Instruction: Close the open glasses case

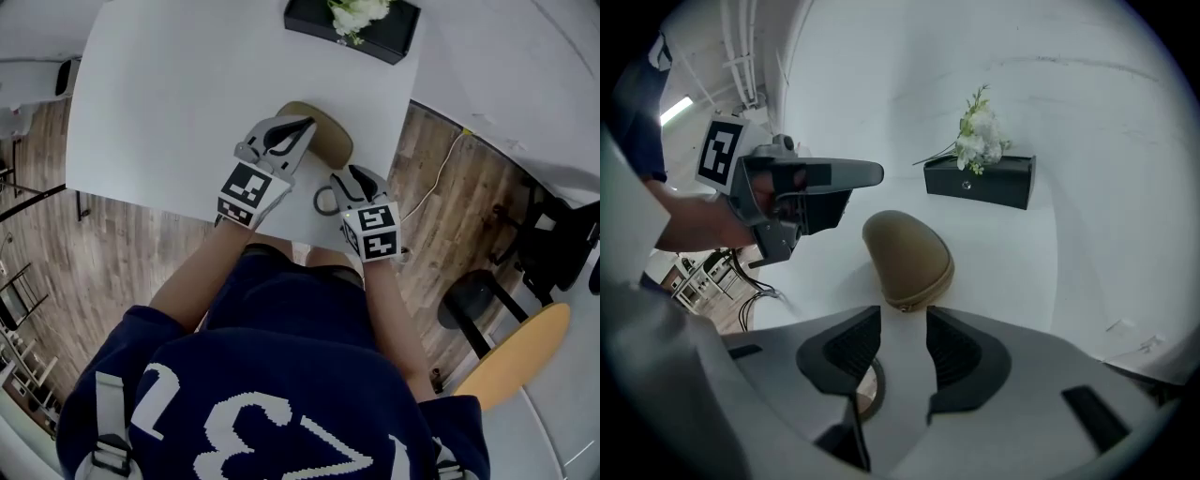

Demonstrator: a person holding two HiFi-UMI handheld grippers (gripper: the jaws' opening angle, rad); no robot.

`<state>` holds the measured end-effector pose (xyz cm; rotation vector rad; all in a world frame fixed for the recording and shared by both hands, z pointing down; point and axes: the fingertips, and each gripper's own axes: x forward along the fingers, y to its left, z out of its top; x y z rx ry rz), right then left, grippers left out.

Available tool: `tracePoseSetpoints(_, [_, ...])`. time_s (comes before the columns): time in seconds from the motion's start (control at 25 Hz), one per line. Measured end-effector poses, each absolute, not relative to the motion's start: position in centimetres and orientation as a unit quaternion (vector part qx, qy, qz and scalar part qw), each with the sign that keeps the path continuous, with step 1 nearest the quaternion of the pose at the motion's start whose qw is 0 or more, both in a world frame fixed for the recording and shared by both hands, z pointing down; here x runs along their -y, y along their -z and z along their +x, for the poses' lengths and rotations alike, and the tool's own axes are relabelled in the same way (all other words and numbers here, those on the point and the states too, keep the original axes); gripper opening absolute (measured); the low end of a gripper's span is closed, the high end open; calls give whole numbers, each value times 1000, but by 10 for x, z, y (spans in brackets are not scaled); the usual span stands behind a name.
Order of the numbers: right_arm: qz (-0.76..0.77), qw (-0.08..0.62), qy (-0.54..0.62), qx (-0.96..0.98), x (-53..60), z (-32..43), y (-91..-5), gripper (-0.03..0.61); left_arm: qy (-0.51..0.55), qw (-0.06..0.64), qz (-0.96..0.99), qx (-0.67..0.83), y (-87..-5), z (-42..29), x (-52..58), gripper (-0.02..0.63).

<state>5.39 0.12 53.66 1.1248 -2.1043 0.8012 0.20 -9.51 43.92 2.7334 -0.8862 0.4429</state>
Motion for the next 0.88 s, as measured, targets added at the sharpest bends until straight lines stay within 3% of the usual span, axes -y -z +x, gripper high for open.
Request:
tracePoseSetpoints(0.12, [429, 309, -297, 795, 4, 51, -543, 164, -190, 112, 929, 298, -463, 9, 93, 12])
tracePoseSetpoints(0.32, [436, 351, -258, 787, 2, 65, -545, 71, -209, 119, 924, 295, -480, 11, 89, 12])
tracePoseSetpoints(0.52, [415, 351, -252, 800, 7, 56, -544, 158, -230, 100, 920, 300, -482, 13, 90, 12])
tracePoseSetpoints(0.64, [411, 380, -232, 795, 9, 54, -547, 112, -247, 89, 919, 293, -481, 20, 92, 12])
tracePoseSetpoints(0.72, [409, 385, -225, 796, 10, 54, -546, 26, -242, 91, 923, 284, -481, 28, 93, 12])
tracePoseSetpoints(0.88, [405, 369, -228, 805, 12, 54, -543, 23, -243, 72, 922, 292, -481, 31, 93, 12])
